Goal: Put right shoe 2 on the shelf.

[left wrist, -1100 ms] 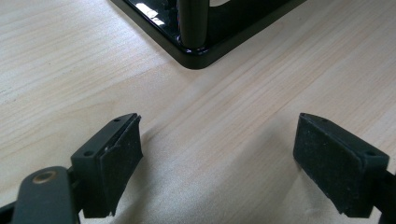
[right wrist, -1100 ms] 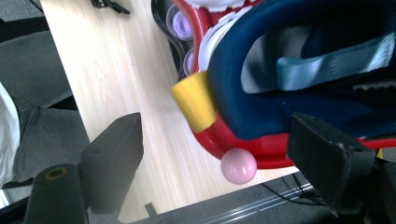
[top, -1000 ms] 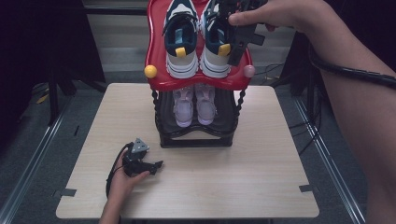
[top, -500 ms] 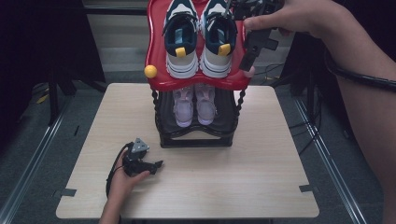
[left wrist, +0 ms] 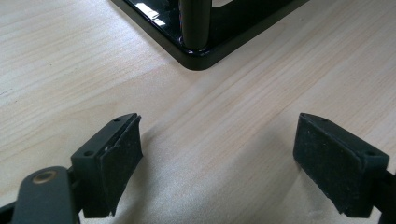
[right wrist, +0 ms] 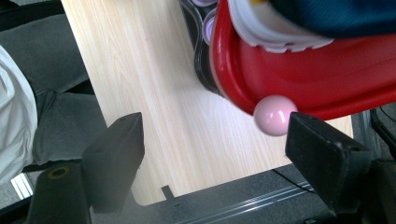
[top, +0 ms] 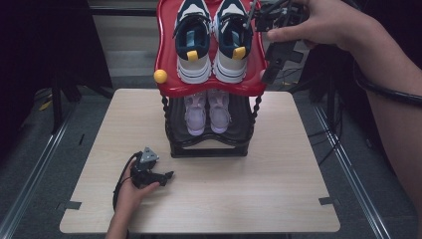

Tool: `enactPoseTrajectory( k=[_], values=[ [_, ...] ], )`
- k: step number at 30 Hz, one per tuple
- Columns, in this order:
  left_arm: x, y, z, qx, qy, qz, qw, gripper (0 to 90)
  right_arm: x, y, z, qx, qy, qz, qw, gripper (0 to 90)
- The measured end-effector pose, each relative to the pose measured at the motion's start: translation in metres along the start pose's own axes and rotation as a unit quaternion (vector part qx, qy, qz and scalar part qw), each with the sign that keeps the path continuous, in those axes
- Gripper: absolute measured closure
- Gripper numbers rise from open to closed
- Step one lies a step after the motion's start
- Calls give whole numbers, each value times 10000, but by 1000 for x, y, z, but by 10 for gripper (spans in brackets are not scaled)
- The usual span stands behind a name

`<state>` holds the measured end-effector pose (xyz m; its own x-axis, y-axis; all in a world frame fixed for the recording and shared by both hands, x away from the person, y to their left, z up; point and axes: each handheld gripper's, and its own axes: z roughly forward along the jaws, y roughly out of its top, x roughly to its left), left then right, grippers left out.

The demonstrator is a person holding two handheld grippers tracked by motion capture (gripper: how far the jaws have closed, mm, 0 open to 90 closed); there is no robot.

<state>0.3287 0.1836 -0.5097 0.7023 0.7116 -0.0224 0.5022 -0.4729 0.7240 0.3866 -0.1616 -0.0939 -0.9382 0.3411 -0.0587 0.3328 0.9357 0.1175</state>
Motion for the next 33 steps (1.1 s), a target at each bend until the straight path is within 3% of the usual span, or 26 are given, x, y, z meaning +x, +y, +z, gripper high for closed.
enactPoseTrajectory(
  k=[33],
  values=[
    [0, 0, 0, 18, -6, 6, 10000, 148, 26, -51, 51, 200, 114, -91, 9997, 191]
  ],
)
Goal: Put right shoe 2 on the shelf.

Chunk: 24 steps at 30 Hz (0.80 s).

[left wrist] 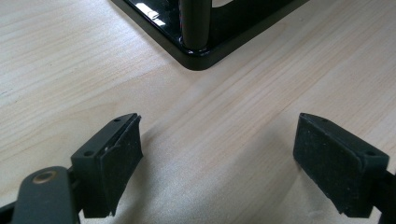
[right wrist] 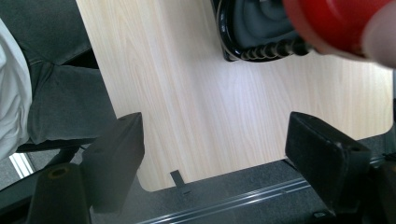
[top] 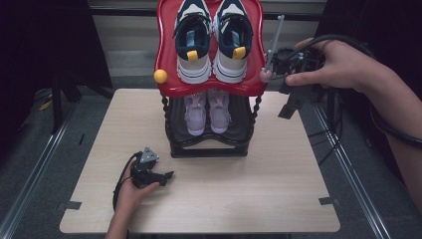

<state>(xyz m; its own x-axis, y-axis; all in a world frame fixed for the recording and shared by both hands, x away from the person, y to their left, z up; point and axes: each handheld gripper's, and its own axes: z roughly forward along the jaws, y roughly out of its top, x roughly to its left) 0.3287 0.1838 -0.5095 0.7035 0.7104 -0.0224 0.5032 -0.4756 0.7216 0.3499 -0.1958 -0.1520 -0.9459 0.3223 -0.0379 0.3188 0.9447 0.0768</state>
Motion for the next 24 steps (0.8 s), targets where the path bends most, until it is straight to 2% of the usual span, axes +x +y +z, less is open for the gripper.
enactPoseTrajectory(
  k=[21, 24],
  values=[
    [0, 0, 0, 2, 5, 0, 10000, 148, 7, -19, 37, 174, 40, -72, 9998, 191],
    [0, 0, 0, 3, -4, -5, 10000, 148, 8, -20, 42, 204, 68, -25, 9998, 191]
  ],
)
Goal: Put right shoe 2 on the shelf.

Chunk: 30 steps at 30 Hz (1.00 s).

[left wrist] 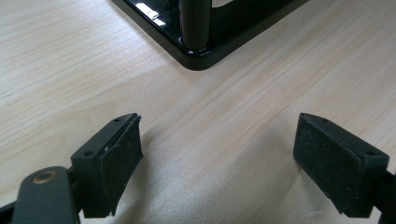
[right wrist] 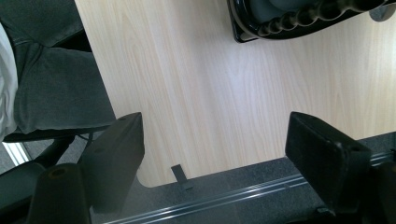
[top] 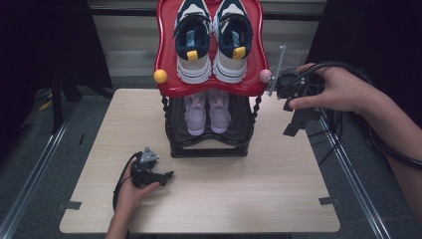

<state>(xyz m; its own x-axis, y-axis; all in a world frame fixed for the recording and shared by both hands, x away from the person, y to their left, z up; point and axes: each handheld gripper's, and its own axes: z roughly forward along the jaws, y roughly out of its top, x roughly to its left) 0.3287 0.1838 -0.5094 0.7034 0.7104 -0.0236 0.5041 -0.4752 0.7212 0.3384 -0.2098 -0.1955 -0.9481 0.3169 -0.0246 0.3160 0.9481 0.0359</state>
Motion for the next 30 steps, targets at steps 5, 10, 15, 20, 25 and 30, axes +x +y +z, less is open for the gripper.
enactPoseTrajectory(
  k=[5, 10, 15, 20, 25, 30],
  values=[
    [0, 0, 0, 5, 5, 25, 10000, 148, 0, -1, 11, 38, 41, -69, 10000, 192],
    [0, 0, 0, -33, 9, -24, 10000, 148, 0, -2, 19, 92, 53, -80, 9999, 193],
    [0, 0, 0, -33, 8, -25, 10000, 148, 2, -2, 26, 131, 61, -80, 9999, 193],
    [0, 0, 0, -33, 20, -22, 10000, 148, 2, -3, 37, 100, 110, -147, 9998, 193],
    [0, 0, 0, -34, 19, -22, 10000, 148, 3, -6, 48, 111, 155, -106, 9998, 193],
    [0, 0, 0, -34, 19, -23, 10000, 148, 3, -9, 55, 151, 144, -112, 9997, 193]
  ],
)
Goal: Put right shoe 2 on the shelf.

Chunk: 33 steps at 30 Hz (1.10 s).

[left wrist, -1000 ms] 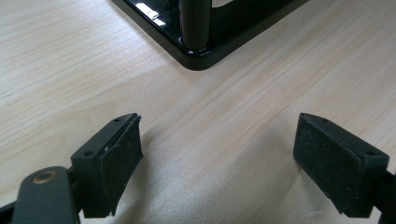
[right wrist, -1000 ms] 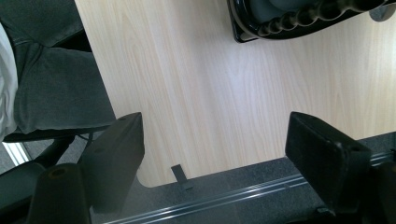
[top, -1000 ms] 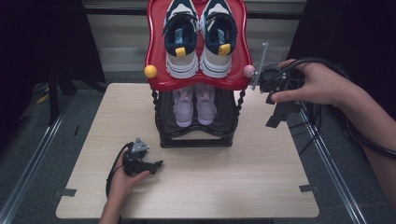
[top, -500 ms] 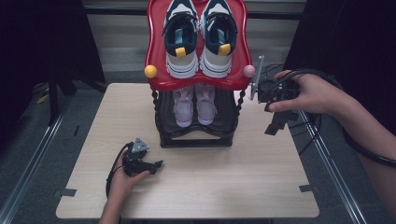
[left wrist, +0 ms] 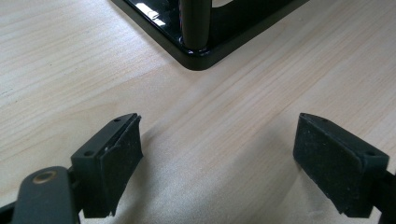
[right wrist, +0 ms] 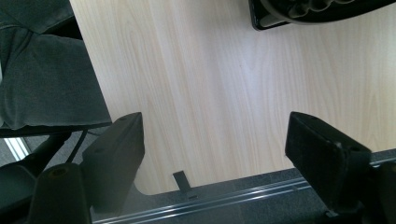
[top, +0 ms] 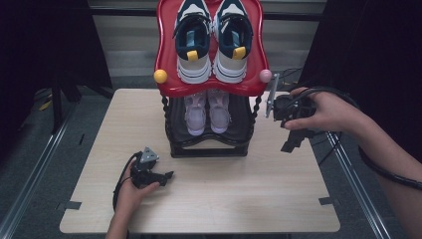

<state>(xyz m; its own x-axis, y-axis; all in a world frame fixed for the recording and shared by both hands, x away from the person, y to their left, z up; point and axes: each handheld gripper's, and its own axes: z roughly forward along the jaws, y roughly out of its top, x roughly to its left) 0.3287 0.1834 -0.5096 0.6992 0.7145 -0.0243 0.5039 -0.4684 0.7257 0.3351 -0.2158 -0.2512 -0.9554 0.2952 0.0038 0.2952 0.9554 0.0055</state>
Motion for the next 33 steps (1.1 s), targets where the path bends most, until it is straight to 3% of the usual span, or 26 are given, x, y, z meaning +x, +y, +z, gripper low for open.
enactPoseTrajectory(
  k=[13, 14, 15, 16, 18, 19, 21, 25, 27, 28, 30, 33],
  values=[
    [0, 0, 0, 2, 1, 0, 10000, 148, -1, -6, 23, 33, 14, 3, 10000, 193],
    [0, 0, 0, 2, 1, 1, 10000, 148, 0, -6, 25, 26, 51, 88, 9999, 193],
    [0, 0, 0, 1, 1, 0, 10000, 148, -1, -6, 26, 9, 33, 6, 10000, 193],
    [0, 0, 0, 1, 1, -3, 10000, 148, 1, -7, 27, 124, 62, 169, 9998, 193],
    [0, 0, 0, 1, 1, -1, 10000, 148, 0, -7, 30, 124, 37, 102, 9999, 193],
    [0, 0, 0, 1, 1, 0, 10000, 148, 1, -7, 32, 143, 72, 181, 9997, 193],
    [0, 0, 0, 1, 2, 0, 10000, 148, 0, -7, 36, 63, 67, 4, 10000, 192],
    [0, 0, 0, 1, 2, 0, 10000, 148, 2, -8, 43, 101, 101, 125, 9998, 193],
    [0, 0, 0, 2, 3, 2, 10000, 148, 2, -9, 46, 95, 115, 118, 9998, 193],
    [0, 0, 0, 2, 3, 2, 10000, 148, 1, -9, 48, 51, 102, 0, 9999, 193],
    [0, 0, 0, 3, 3, 2, 10000, 148, 3, -10, 51, 108, 132, 174, 9997, 192],
    [0, 0, 0, 2, 2, 3, 10000, 148, 2, -11, 56, 57, 144, 80, 9998, 192]
  ],
)
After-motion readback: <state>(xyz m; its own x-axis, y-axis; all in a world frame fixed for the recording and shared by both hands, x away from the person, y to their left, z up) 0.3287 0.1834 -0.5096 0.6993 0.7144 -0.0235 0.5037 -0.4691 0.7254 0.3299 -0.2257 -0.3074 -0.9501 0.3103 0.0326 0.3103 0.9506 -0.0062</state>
